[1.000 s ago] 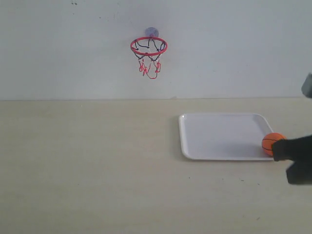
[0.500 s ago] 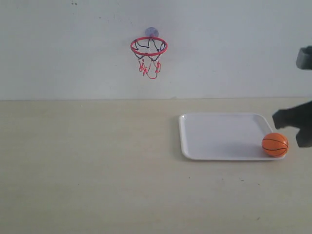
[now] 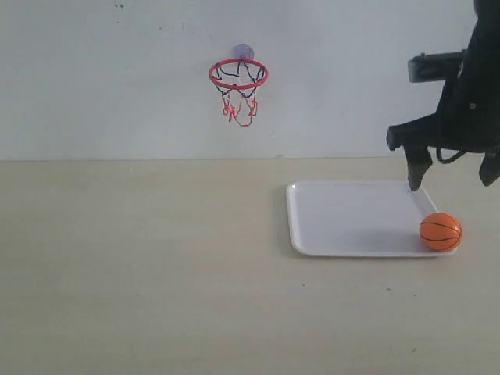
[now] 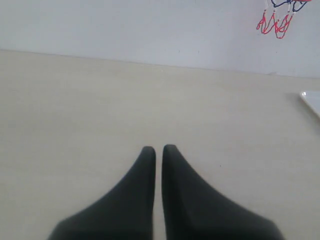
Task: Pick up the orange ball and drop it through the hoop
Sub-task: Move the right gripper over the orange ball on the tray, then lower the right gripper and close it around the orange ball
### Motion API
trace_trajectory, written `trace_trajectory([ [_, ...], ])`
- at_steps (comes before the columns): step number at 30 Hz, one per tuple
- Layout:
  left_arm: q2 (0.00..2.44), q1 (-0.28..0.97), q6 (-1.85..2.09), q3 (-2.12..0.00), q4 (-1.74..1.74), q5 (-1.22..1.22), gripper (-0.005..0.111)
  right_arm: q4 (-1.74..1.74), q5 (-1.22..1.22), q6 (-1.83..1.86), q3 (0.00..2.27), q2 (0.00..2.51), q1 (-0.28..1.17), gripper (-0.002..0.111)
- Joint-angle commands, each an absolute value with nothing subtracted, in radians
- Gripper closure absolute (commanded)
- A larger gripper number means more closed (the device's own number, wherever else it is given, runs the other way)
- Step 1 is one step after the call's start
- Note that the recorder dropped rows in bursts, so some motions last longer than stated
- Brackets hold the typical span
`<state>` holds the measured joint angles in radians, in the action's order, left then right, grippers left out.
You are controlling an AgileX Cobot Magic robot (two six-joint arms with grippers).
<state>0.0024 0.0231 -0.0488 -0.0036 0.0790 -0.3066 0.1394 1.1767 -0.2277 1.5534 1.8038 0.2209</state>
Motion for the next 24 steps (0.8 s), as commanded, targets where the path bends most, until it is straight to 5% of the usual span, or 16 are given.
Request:
trace_trajectory([
  [1,0.0,0.021,-0.044,0.0,0.078,-0.304,0.103,0.237,1.175,-0.279,1.572,1.913,0.218,0.028],
  [24,0.0,0.021,-0.044,0.0,0.078,-0.304,0.103,0.12,0.924,-0.182,1.575,2.078,0.108,0.029],
])
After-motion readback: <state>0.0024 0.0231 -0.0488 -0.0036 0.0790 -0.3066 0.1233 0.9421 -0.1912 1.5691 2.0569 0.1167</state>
